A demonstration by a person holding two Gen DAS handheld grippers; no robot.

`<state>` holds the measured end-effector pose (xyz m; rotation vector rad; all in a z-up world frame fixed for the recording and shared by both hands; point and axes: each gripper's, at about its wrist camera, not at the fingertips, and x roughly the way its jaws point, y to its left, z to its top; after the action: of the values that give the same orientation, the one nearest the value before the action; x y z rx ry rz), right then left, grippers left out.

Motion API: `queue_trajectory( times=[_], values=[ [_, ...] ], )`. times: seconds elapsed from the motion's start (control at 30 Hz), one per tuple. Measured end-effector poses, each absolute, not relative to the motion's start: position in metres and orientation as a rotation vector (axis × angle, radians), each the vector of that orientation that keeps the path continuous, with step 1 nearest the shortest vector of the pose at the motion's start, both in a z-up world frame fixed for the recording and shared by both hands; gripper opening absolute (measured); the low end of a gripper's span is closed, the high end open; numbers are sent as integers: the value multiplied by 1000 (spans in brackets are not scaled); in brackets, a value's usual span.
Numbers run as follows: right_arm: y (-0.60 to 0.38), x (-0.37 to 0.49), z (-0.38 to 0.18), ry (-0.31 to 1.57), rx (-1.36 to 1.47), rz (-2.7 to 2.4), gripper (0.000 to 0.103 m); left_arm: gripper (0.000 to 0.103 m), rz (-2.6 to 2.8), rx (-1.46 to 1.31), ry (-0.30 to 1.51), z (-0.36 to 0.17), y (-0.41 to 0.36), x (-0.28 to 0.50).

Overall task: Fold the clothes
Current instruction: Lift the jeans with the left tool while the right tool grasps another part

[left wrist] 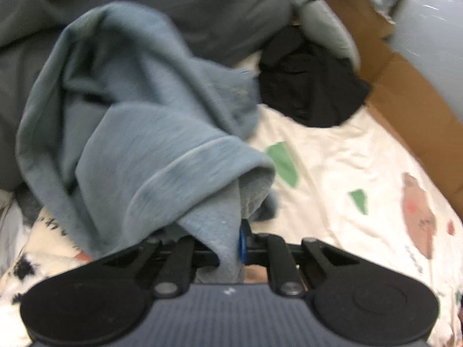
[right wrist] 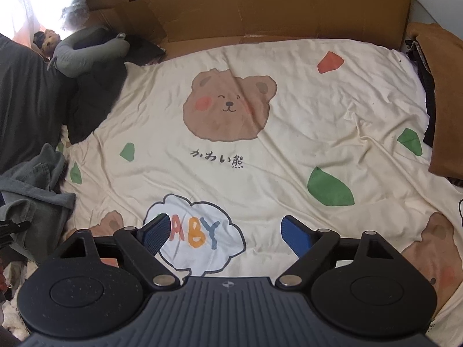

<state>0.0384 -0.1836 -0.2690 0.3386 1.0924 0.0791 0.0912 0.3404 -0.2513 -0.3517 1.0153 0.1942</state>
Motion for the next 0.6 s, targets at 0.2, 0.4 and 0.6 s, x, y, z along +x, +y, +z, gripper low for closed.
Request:
queue_trajectory(
  times=[0.2,0.4,0.6],
  values=[
    [-186,36,-265,1094,344,81,87,11,159,-337,955,-224,317,87],
    [-188,36,-263,1094,364,89,87,10,72,-308,936,-202,294,83],
    [-187,37,-259,1081,383,99,87,10,-11,-311,906,-176,261,92]
  ],
)
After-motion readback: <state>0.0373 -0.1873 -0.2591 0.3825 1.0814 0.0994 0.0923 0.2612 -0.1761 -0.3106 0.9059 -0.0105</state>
